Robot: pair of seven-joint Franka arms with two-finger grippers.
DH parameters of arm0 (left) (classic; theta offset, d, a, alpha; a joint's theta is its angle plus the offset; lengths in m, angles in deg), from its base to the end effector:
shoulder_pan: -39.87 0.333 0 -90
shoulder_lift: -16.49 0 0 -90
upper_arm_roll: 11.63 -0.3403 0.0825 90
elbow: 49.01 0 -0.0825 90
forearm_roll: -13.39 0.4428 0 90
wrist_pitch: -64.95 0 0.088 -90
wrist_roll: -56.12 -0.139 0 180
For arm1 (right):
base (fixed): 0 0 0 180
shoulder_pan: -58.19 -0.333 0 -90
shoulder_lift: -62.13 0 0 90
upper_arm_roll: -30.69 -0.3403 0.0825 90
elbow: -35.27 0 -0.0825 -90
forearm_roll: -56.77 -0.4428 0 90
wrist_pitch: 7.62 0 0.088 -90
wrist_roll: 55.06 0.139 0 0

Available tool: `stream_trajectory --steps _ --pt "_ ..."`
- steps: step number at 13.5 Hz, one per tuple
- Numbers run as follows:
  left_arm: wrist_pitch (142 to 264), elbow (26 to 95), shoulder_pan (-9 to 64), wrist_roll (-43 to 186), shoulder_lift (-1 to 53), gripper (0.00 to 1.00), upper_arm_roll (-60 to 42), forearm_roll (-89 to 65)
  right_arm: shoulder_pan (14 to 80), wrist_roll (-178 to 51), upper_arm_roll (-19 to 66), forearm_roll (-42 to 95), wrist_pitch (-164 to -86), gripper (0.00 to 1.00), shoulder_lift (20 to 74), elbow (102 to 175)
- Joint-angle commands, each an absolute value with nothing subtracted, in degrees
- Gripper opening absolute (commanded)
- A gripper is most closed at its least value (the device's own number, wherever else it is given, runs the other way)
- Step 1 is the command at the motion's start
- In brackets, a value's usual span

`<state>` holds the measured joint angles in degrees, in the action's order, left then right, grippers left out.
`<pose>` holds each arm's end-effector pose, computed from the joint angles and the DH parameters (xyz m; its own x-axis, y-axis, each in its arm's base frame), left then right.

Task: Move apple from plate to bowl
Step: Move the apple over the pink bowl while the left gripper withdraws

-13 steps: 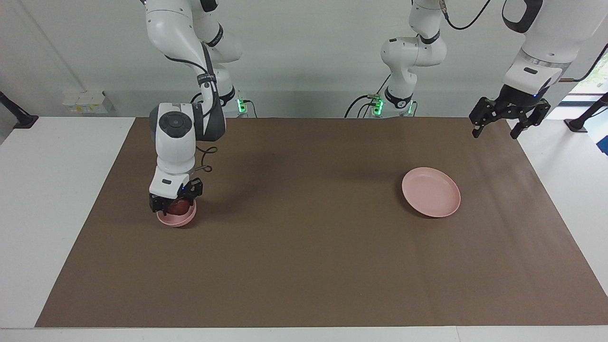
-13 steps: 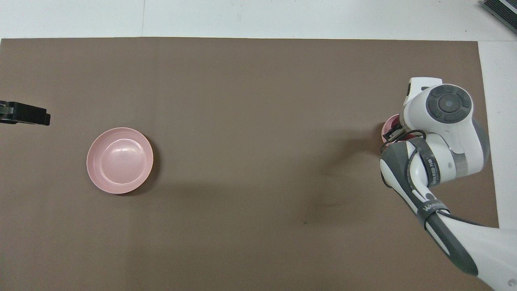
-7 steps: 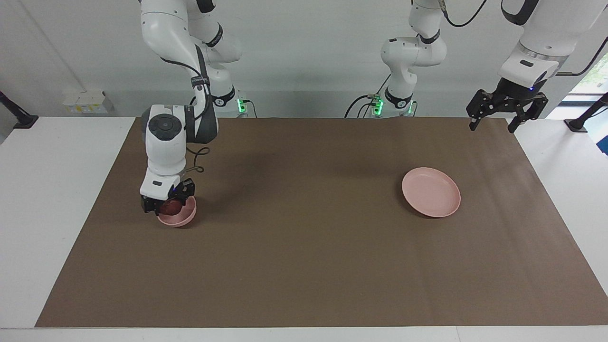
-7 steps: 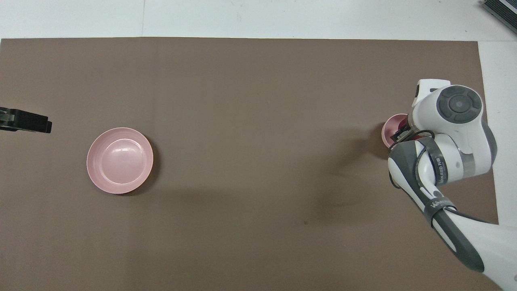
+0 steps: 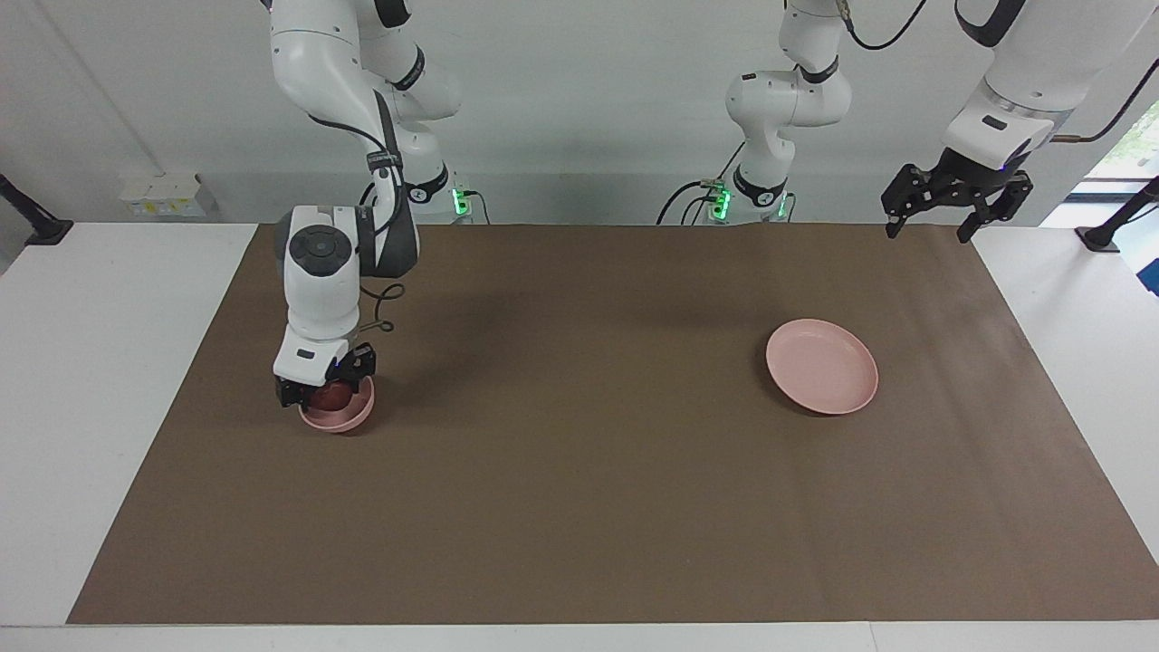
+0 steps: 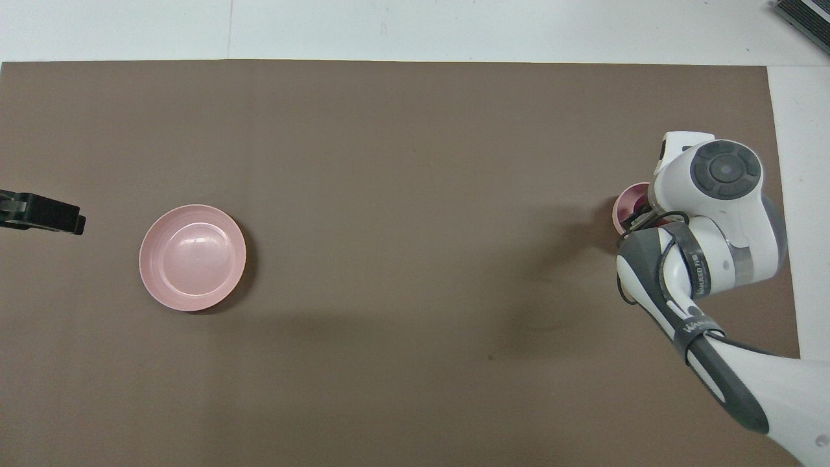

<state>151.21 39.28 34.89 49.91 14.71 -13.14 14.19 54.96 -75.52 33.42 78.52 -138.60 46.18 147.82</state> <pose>0.5953 -0.0338 0.6456 0.9859 -0.1673 -0.0058 -0.1673 -0.9858 -0.0126 0.6669 -0.0110 0.2944 0.8223 0.5598 -0.1020 0.5633 -0.7757 0.2845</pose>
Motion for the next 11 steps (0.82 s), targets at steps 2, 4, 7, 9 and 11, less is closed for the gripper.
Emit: stream_trajectory --steps 2,4,7,9,11 --pt "149.68 39.15 35.04 49.53 13.77 1.0 -13.92 14.35 55.2 -72.73 32.98 78.74 -138.75 0.0 46.49 149.17" --pt "149.68 39.15 35.48 49.53 13.77 1.0 -14.1 14.35 55.2 -72.63 32.98 78.74 -138.75 0.16 46.49 149.35" --pt "149.68 39.15 35.83 49.53 13.77 1.0 -14.1 14.35 55.2 -72.72 32.98 78.74 -138.75 0.55 46.49 149.44" --pt "149.68 39.15 35.83 49.53 13.77 1.0 -14.1 14.35 55.2 -72.72 32.98 78.74 -138.75 0.7 46.49 149.44" --pt "149.68 39.24 35.83 49.53 13.77 1.0 -14.1 14.35 55.2 -72.72 32.98 78.74 -138.75 0.77 46.49 149.53"
